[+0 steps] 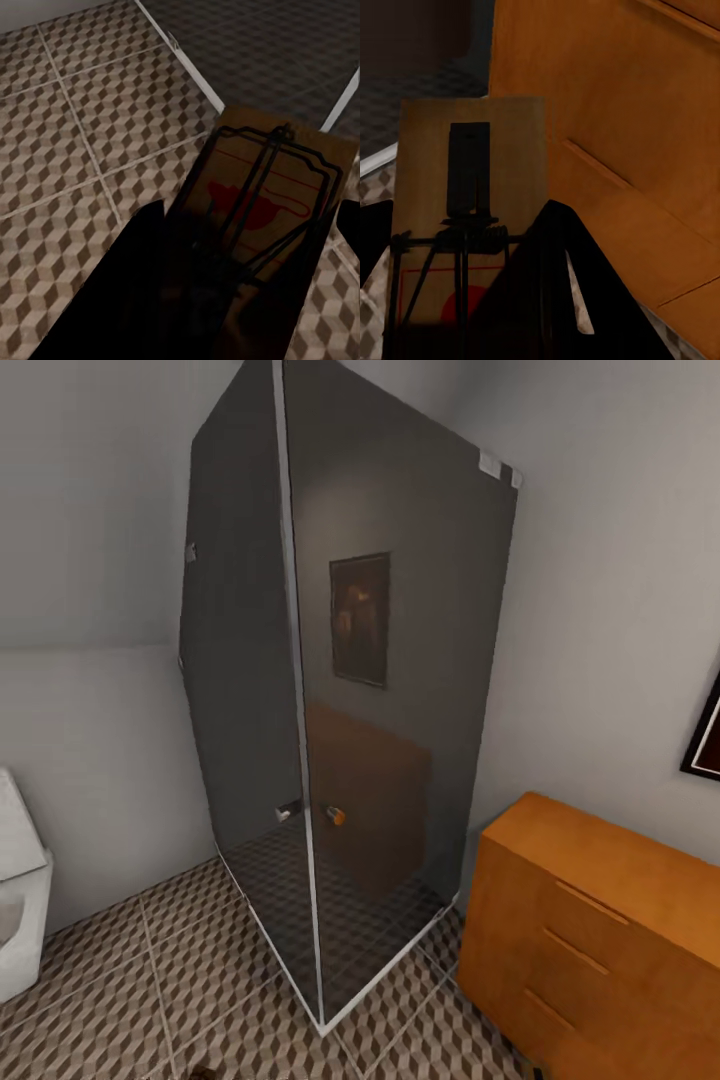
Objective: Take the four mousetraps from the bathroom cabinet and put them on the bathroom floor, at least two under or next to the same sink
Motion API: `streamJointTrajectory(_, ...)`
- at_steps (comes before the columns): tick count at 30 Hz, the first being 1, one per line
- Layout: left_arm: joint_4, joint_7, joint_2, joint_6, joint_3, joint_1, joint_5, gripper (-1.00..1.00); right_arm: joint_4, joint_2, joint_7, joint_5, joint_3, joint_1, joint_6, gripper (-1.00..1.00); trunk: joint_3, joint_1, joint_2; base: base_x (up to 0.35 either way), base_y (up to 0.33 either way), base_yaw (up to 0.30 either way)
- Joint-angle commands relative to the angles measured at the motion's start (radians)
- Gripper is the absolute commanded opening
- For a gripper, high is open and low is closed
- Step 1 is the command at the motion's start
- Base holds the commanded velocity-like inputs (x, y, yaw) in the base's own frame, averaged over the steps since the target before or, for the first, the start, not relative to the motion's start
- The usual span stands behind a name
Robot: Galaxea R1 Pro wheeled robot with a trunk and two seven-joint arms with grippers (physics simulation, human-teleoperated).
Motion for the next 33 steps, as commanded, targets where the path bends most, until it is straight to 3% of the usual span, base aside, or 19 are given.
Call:
streamJointTrajectory(1, 0.004, 0.004, 0.0, -0.005, -0.002, -0.002, -0.001, -1.0, 0.002, 0.0, -0.002, -0.006, 0.009, -0.001, -0.003, -1.0, -0.002, 0.0, -0.002, 0.0, 0.037, 0.3)
streamJointTrajectory(33, 0.004, 0.004, -0.007, -0.005, -0.002, -0.002, -0.001, -1.0, 0.002, 0.0, -0.002, -0.006, 0.009, -0.001, -0.004, -1.0, -0.002, 0.0, -0.002, 0.0, 0.002, 0.3)
